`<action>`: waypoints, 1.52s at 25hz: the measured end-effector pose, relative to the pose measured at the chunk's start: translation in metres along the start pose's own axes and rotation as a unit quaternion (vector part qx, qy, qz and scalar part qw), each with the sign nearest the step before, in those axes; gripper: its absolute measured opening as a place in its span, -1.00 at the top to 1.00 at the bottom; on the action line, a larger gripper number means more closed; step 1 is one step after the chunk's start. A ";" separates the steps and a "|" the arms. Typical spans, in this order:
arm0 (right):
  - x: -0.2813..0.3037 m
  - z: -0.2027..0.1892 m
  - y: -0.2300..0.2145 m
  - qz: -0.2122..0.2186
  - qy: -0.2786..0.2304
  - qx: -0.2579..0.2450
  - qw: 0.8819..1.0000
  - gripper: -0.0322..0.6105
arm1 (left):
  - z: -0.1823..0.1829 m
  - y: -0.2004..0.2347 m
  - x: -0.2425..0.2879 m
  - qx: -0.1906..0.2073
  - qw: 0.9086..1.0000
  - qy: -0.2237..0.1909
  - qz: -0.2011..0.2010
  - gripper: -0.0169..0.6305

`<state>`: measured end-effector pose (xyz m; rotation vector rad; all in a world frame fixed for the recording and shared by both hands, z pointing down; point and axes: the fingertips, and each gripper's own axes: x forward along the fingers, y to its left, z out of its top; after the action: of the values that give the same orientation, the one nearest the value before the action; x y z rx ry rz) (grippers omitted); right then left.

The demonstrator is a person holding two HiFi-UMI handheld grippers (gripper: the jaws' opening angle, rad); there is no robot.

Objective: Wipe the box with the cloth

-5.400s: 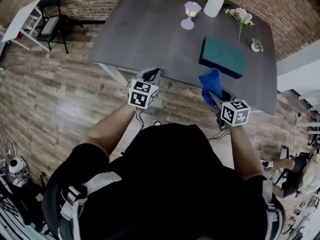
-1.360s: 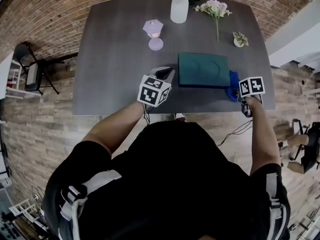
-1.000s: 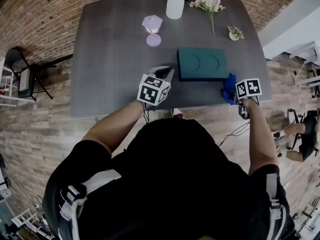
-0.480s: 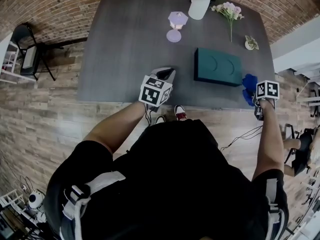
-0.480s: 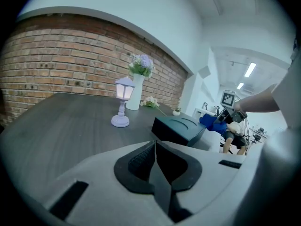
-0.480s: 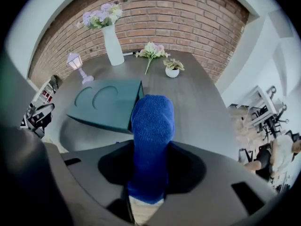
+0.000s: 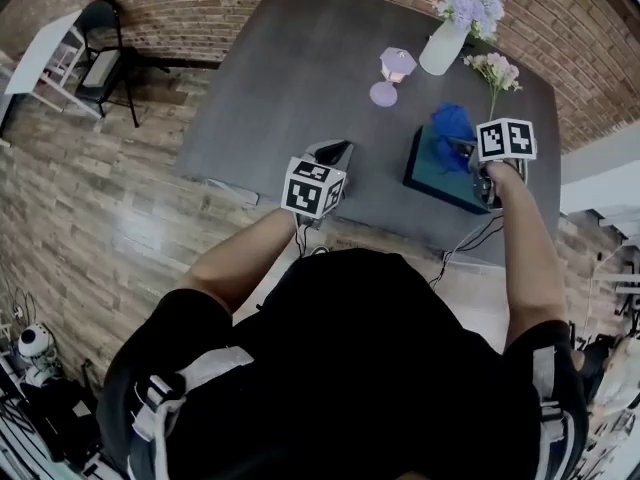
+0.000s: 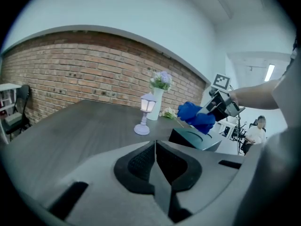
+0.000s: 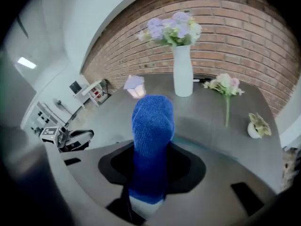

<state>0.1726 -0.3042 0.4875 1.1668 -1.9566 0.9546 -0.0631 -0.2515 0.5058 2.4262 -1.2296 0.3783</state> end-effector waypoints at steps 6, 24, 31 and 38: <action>0.048 0.011 0.051 0.077 0.040 -0.028 0.996 0.42 | -0.008 0.002 -0.028 0.005 0.999 -0.003 0.051 0.90; -0.114 -0.137 -0.234 -0.131 0.028 0.164 0.977 0.41 | 0.007 -0.108 0.052 0.058 0.997 0.028 -0.050 0.90; -0.148 -0.112 -0.220 -0.091 -0.034 0.154 0.983 0.41 | 0.010 -0.158 0.070 0.100 0.990 0.025 -0.101 0.89; -0.053 -0.044 -0.048 0.104 -0.030 0.068 0.992 0.41 | 0.001 -0.112 0.039 0.100 0.994 0.027 -0.047 0.89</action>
<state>0.2443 -0.2604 0.4788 1.0913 -2.1195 1.1892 0.0505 -0.2189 0.4960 2.6106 -1.0968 0.5598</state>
